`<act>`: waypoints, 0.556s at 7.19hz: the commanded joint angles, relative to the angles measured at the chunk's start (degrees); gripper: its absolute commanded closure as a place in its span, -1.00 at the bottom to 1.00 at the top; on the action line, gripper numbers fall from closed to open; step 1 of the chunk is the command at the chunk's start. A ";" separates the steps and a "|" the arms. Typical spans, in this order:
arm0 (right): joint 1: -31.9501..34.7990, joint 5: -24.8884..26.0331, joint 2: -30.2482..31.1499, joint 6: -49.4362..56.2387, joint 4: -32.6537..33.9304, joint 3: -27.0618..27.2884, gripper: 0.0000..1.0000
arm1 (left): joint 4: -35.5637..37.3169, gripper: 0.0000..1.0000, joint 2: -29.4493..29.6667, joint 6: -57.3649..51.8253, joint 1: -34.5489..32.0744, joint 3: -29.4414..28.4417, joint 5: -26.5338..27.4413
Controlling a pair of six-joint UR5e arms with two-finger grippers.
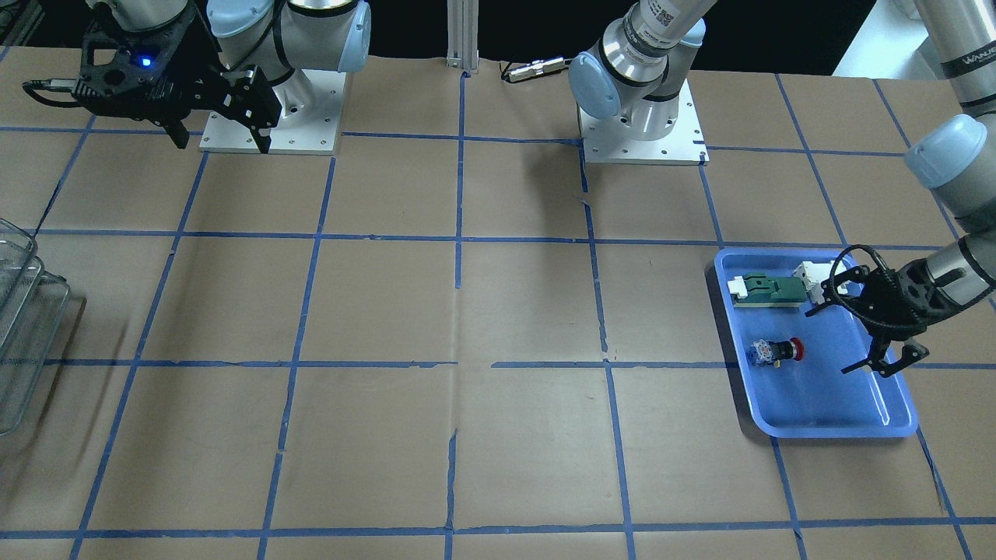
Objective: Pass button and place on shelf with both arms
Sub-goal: 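Close the left gripper on the red push button's cap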
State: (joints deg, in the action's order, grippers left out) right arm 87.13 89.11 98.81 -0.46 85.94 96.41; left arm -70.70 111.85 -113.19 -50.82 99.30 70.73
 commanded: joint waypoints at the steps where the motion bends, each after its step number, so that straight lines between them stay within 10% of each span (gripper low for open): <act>1: -0.03 0.01 -0.02 0.02 -0.15 0.00 -1.00 | -0.32 -1.00 3.45 -9.40 2.82 -0.51 -1.21; 4: -0.12 -0.42 -0.02 -0.07 0.02 0.00 -1.00 | -2.67 -1.00 7.32 -15.13 3.71 0.36 -6.03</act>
State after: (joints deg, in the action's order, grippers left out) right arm 87.04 88.99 98.79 -0.52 85.92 96.42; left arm -71.91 117.79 -126.92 -47.35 99.24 66.12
